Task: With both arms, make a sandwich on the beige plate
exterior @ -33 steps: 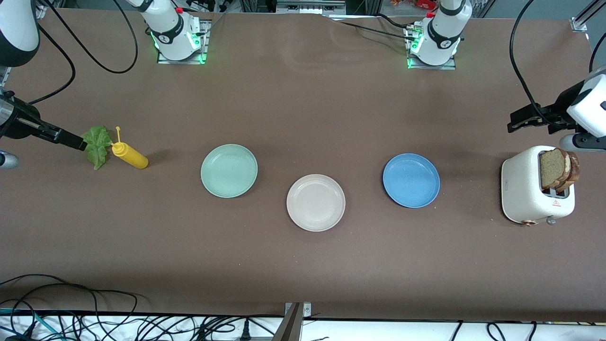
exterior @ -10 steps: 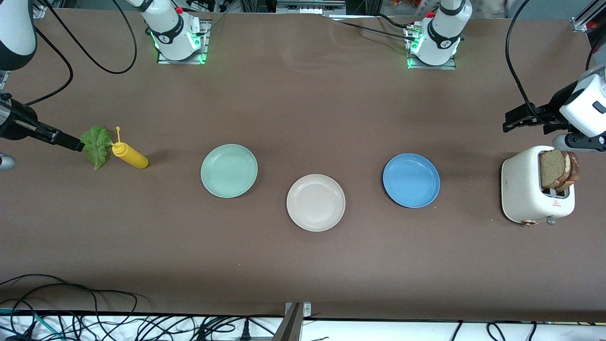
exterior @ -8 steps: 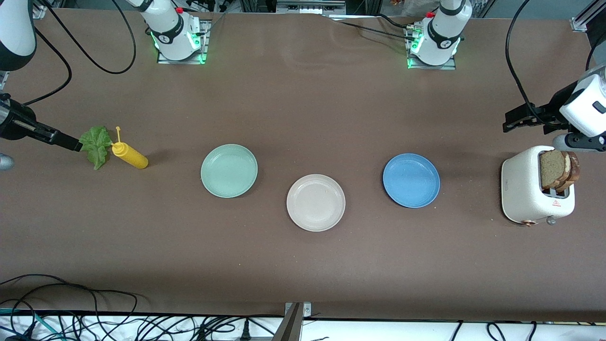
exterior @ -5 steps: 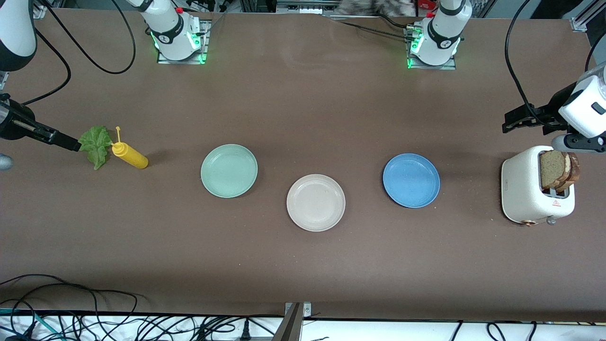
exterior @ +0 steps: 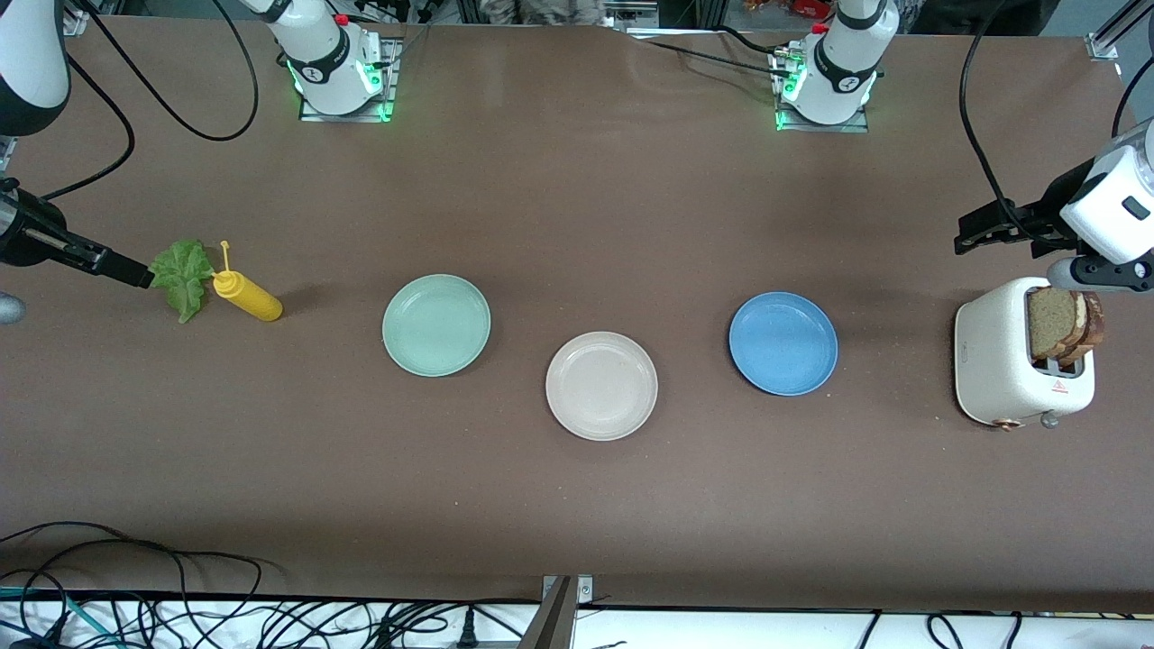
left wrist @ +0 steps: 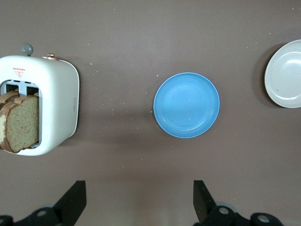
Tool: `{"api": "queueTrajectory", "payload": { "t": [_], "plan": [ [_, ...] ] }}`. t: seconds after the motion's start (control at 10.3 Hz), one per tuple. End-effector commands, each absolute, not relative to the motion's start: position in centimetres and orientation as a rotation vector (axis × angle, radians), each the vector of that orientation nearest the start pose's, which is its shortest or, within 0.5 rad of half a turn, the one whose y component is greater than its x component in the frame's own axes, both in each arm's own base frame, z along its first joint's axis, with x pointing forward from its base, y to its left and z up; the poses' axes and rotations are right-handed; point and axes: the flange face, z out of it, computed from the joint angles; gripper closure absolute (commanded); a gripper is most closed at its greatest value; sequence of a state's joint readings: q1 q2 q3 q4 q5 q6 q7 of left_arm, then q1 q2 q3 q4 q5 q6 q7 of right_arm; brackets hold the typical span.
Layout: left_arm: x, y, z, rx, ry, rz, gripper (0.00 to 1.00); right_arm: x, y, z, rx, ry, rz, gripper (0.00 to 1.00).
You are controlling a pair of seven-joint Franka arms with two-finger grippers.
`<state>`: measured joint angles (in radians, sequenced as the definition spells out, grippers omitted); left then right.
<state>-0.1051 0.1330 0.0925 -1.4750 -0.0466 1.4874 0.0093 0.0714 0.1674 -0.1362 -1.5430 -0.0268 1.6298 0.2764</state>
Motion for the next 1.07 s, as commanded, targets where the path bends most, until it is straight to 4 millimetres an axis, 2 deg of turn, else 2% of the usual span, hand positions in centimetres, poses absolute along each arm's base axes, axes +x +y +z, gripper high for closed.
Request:
{"api": "queueTrajectory", "payload": {
  "t": [0.0,0.97],
  "plan": [
    [58.04,-1.96,58.68,-3.156,0.061,0.179,0.0,60.45,-3.97,54.6,-3.163,0.563,0.121,0.0],
    [58.01,-2.01,58.26,-3.16,0.059,0.191,0.0,60.44,-4.46,53.63,-3.18,0.573,0.153,0.0]
  ]
}}
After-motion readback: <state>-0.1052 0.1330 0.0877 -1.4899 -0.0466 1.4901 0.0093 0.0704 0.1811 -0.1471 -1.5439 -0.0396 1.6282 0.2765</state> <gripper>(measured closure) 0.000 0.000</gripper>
